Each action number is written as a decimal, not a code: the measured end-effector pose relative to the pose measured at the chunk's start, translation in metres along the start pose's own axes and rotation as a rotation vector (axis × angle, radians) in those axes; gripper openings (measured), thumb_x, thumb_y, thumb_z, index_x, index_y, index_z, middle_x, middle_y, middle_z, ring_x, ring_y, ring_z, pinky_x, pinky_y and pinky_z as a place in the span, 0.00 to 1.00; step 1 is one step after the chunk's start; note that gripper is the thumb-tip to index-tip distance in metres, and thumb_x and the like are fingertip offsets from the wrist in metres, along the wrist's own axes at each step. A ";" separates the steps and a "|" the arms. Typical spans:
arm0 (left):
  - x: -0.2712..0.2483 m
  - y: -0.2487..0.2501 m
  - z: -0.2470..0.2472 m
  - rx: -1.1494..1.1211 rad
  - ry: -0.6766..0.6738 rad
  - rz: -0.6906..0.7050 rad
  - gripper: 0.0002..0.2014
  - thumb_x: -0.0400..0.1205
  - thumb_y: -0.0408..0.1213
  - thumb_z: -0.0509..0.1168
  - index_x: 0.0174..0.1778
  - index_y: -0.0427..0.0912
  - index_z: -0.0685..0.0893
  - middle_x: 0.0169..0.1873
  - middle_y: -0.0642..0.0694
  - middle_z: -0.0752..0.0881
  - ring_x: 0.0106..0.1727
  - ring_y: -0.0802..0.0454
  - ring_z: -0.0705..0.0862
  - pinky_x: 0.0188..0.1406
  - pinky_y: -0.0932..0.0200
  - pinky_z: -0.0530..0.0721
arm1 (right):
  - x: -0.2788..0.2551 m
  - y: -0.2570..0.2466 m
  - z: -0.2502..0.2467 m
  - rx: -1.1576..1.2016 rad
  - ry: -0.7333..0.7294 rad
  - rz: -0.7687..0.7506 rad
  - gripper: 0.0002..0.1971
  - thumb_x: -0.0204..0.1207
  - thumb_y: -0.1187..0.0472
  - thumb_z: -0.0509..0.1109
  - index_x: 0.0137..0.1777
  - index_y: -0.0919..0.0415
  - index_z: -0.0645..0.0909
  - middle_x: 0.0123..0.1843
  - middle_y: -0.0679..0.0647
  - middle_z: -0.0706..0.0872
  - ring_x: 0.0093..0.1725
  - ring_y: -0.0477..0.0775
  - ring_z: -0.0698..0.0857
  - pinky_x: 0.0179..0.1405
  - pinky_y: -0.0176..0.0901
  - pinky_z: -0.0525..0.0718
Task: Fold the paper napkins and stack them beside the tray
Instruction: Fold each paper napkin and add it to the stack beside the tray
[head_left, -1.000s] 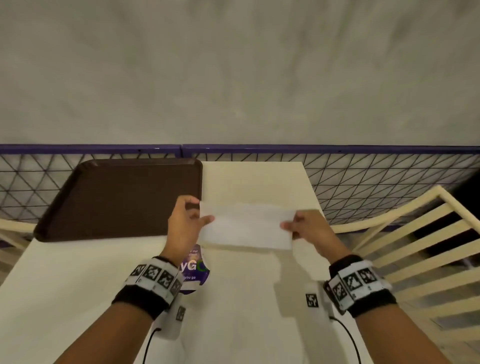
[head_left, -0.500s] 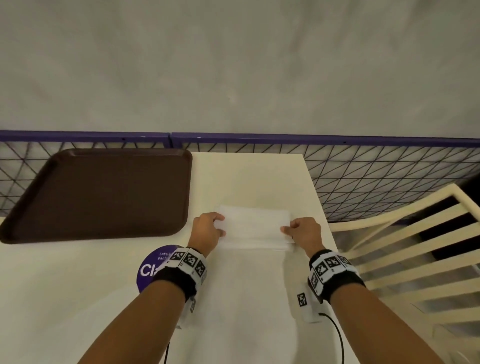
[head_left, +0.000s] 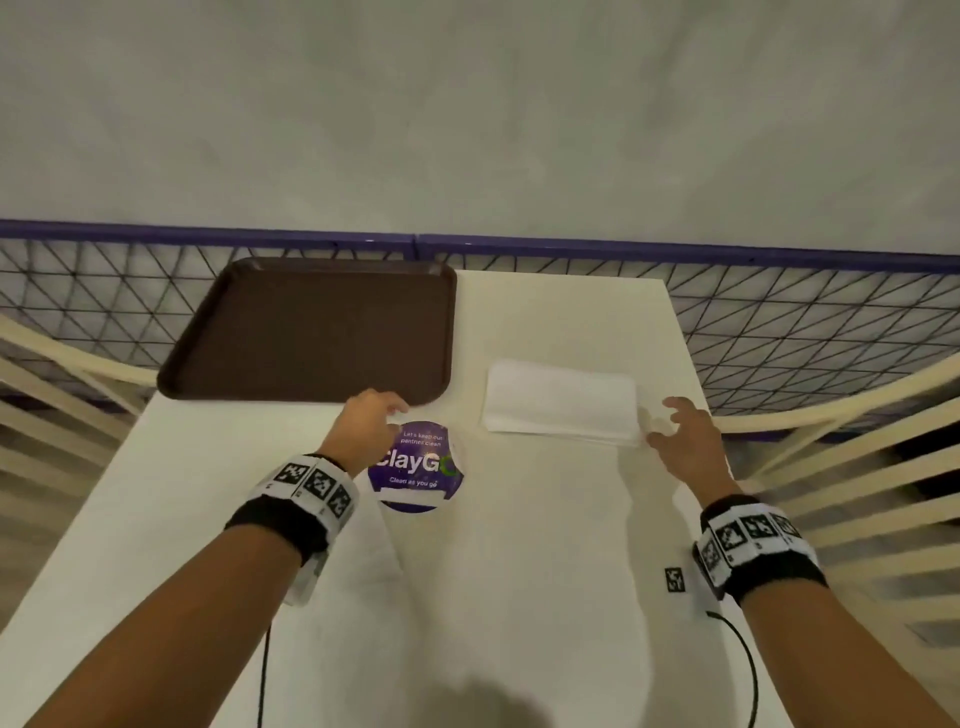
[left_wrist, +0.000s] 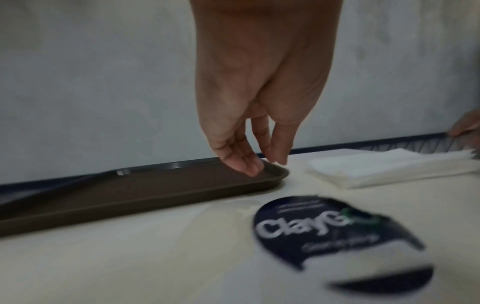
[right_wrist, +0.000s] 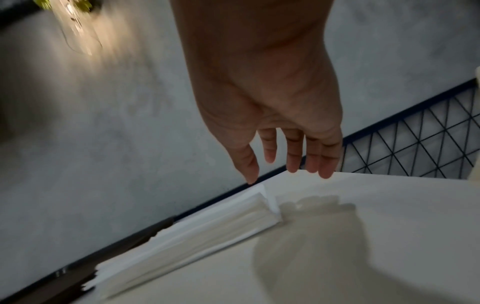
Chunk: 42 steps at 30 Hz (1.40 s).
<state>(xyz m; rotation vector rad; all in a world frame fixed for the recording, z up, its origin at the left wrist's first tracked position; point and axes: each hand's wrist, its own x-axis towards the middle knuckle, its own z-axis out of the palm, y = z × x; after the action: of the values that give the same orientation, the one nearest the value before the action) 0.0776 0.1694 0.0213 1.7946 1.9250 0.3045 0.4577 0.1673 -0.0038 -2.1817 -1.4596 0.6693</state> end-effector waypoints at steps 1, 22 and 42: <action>-0.011 -0.016 -0.008 0.010 -0.015 -0.022 0.14 0.77 0.28 0.67 0.59 0.39 0.84 0.57 0.41 0.85 0.57 0.45 0.83 0.58 0.58 0.77 | -0.012 0.001 -0.002 0.011 0.013 -0.001 0.24 0.70 0.65 0.73 0.67 0.61 0.75 0.62 0.67 0.79 0.63 0.67 0.77 0.66 0.57 0.74; -0.141 -0.058 0.047 0.316 -0.367 0.229 0.26 0.69 0.44 0.76 0.61 0.44 0.75 0.54 0.48 0.81 0.63 0.47 0.74 0.58 0.56 0.66 | -0.255 -0.037 0.051 0.279 -0.242 -0.025 0.08 0.74 0.68 0.70 0.47 0.55 0.84 0.44 0.47 0.87 0.40 0.44 0.84 0.39 0.25 0.76; -0.155 -0.062 0.007 -0.454 -0.340 0.256 0.09 0.66 0.38 0.80 0.34 0.54 0.85 0.33 0.55 0.88 0.32 0.68 0.82 0.36 0.69 0.79 | -0.259 -0.129 0.059 0.253 -0.143 -0.238 0.16 0.69 0.64 0.74 0.27 0.58 0.70 0.23 0.46 0.70 0.23 0.42 0.67 0.25 0.34 0.64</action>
<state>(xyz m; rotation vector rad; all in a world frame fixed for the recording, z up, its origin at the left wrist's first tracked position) 0.0297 0.0097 0.0158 1.6536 1.2731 0.4488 0.2428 -0.0231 0.0657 -1.7679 -1.5787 0.8862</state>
